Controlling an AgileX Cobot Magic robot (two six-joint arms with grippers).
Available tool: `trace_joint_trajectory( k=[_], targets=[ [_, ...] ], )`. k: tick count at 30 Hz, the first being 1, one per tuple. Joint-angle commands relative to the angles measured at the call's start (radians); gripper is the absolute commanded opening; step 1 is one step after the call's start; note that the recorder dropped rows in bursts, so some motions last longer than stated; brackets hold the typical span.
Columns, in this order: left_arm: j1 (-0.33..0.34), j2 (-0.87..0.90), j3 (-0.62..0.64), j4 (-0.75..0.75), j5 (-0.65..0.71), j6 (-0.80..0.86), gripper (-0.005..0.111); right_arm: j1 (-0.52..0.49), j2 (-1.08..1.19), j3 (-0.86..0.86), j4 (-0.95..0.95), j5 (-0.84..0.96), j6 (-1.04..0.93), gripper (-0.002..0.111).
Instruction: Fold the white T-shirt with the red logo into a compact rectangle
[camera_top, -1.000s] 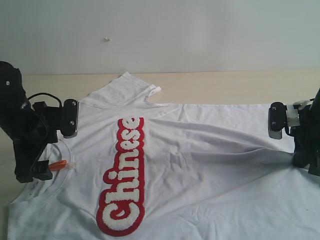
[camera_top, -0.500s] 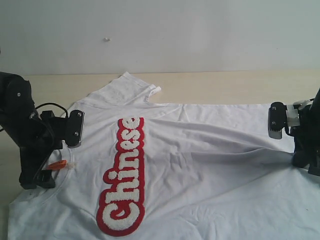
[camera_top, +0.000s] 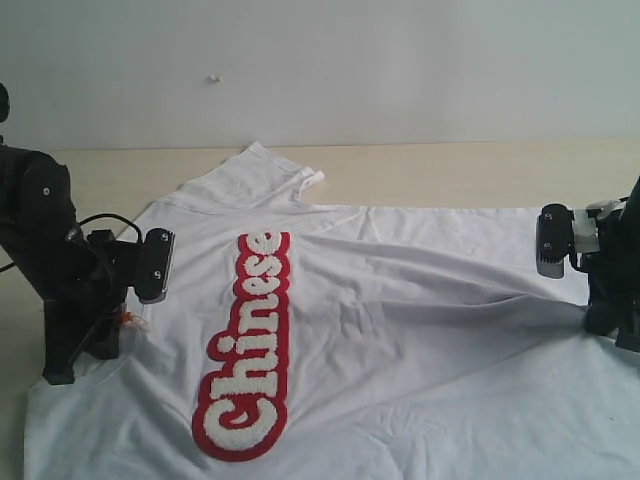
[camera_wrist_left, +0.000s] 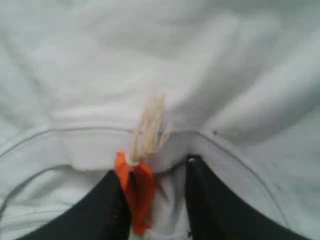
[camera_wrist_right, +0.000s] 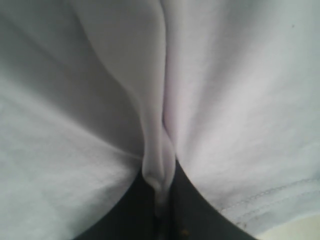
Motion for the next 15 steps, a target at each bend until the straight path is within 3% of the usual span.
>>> trace_joint_trajectory(
  k=[1, 4, 5, 15],
  targets=[
    [-0.001, 0.079, 0.013, 0.011, -0.116, 0.003, 0.022, -0.004, 0.030, 0.011, 0.010, -0.060, -0.001, 0.000],
    [-0.001, 0.080, 0.013, 0.011, -0.099, 0.003, 0.002, -0.004, 0.030, 0.011, 0.010, -0.060, -0.001, 0.000],
    [-0.001, 0.073, 0.013, 0.011, -0.096, 0.001, 0.000, -0.004, 0.030, 0.011, 0.010, -0.057, -0.001, 0.000],
    [0.001, -0.128, 0.013, 0.011, -0.085, -0.009, 0.000, -0.004, -0.103, 0.011, 0.010, -0.030, -0.005, 0.000]
  ],
)
